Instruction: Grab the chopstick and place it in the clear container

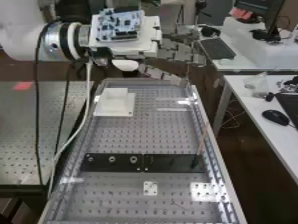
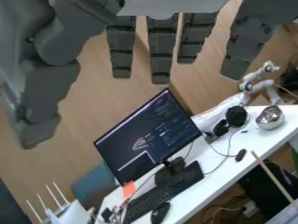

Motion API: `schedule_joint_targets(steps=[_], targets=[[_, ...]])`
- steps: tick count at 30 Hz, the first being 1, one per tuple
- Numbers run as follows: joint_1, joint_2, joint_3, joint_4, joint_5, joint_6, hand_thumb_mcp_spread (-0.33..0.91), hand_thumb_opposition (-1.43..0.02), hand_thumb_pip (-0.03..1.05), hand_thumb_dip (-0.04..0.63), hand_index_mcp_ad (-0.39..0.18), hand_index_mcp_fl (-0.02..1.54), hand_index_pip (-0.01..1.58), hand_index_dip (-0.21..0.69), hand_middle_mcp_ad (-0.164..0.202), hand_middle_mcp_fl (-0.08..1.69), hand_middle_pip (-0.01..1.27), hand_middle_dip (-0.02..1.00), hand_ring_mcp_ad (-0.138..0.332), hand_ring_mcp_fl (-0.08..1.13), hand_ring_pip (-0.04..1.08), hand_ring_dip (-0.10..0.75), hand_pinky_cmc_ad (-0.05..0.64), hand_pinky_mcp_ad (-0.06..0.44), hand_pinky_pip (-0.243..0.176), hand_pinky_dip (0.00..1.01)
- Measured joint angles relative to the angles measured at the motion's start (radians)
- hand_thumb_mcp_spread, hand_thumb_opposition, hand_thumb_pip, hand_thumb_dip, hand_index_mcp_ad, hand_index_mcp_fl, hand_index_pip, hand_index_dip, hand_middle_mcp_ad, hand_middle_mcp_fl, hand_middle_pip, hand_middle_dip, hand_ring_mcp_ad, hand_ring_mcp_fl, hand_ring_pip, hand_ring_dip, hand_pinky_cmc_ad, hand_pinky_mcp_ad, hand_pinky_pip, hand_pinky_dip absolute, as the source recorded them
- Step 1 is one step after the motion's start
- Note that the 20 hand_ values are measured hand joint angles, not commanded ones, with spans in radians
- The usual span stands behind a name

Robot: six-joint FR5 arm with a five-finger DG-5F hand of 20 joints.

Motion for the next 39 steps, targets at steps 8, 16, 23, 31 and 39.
schedule_joint_targets(steps=[8,16,23,31,39], targets=[[-0.071,-0.159,0.050,0.055,0.000,0.222,0.38,-0.74,0.66,0.260,-0.143,0.47,0.05,0.428,0.068,0.47,0.13,0.57,0.068,0.02,0.11,0.169,0.428,0.330,-0.049,0.18],[-0.117,-0.273,0.143,0.058,0.013,0.296,0.38,-0.77,0.71,0.325,-0.140,0.52,0.10,0.428,0.066,0.54,0.13,0.66,0.072,0.07,0.10,0.199,0.429,0.330,-0.061,0.18],[-0.113,-0.313,0.155,0.080,0.029,0.418,0.38,-0.80,0.71,0.342,-0.143,0.54,0.35,0.363,0.066,0.59,0.13,0.67,0.070,0.11,0.11,0.215,0.424,0.326,-0.061,0.18],[-0.080,-0.344,0.120,0.127,0.068,0.513,0.39,-0.82,0.72,0.372,-0.143,0.54,0.55,0.300,0.068,0.65,0.12,0.67,0.070,0.18,0.10,0.255,0.407,0.321,-0.059,0.18],[-0.071,-0.364,0.116,0.149,0.110,0.539,0.41,-0.82,0.72,0.370,-0.161,0.57,0.58,0.250,-0.044,0.65,0.13,0.71,0.070,0.18,0.10,0.283,0.393,0.321,-0.063,0.18]])
